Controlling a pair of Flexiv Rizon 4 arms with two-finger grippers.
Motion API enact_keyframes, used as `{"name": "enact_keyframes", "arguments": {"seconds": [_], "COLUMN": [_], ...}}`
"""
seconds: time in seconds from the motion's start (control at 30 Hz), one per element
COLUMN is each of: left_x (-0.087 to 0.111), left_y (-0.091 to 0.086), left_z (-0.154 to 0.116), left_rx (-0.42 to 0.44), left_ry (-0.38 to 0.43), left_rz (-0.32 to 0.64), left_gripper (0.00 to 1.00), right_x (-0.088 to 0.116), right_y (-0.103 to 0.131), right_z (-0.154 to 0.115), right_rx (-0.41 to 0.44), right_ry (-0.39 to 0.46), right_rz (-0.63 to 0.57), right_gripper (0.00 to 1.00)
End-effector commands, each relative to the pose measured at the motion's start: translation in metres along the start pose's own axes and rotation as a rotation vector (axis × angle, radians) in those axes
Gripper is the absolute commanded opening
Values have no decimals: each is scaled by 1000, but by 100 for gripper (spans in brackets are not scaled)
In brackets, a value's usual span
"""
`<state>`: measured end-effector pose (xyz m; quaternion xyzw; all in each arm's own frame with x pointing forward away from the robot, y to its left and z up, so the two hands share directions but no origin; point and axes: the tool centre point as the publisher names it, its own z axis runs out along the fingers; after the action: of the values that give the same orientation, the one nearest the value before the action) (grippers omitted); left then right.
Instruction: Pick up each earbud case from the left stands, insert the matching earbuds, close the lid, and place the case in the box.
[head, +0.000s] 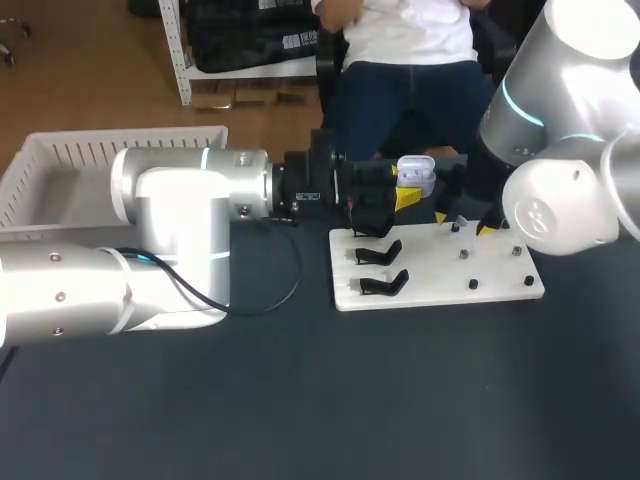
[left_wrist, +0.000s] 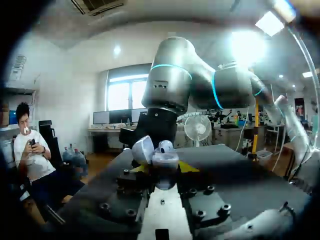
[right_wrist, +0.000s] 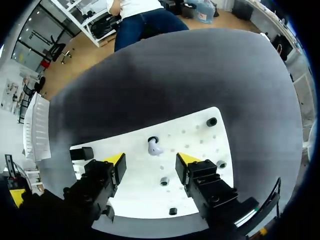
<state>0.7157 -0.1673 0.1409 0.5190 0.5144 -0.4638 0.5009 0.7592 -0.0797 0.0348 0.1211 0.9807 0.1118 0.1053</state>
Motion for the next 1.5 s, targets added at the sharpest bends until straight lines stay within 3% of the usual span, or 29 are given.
{"name": "enact_keyframes", "arguments": {"seconds": [0.03, 0.5, 1.07, 1.5], "left_x": [1, 1, 1, 1], "left_y": [-2, -2, -2, -2], "left_z": [0, 0, 0, 0], "left_rx": [-8, -8, -8, -8], "left_ry": [-5, -5, -5, -5], "left_rz": [4, 4, 4, 4], "left_gripper": [0, 0, 0, 0], "right_x": [-1, -4, 0, -5], "right_y": [1, 0, -6, -6], "right_z": [1, 2, 10, 15], "right_rx": [10, 16, 4, 0], "right_ry": [-12, -14, -8, -4], "right_rz": [20, 65, 88, 86], "right_gripper": [51, 41, 42, 37]}}
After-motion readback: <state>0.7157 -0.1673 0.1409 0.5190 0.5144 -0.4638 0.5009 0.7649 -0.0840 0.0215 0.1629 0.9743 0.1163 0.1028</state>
